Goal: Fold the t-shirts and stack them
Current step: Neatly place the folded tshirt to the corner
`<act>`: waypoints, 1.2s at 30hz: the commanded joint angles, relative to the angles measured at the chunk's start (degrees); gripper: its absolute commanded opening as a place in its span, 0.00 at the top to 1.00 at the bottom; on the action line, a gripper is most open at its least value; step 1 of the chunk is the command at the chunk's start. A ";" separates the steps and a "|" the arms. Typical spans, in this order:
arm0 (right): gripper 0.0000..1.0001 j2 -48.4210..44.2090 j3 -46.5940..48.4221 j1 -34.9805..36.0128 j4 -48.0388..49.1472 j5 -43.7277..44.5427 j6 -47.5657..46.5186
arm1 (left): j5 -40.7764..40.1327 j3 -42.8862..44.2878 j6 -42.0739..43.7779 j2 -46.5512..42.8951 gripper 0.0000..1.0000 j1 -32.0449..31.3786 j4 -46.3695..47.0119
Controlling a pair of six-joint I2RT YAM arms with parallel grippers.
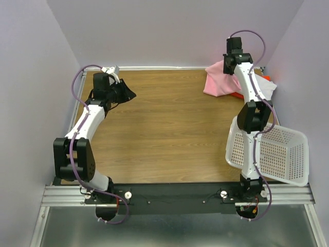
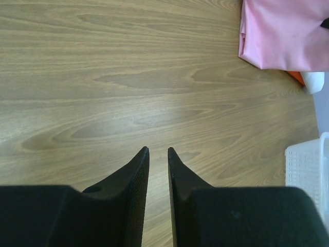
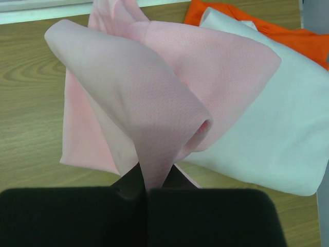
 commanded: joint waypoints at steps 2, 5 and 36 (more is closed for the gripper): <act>1.00 -2.38 2.59 -3.14 -0.11 -4.90 0.36 | -1.30 -0.33 -2.00 1.12 0.71 0.37 2.60; 1.00 -2.99 3.81 -4.46 -0.02 -7.36 0.97 | -1.39 -0.33 -2.17 1.74 0.71 0.37 2.60; 1.00 -8.88 2.42 -16.50 4.82 -21.78 9.94 | -0.51 3.01 -1.03 7.72 0.71 0.37 0.85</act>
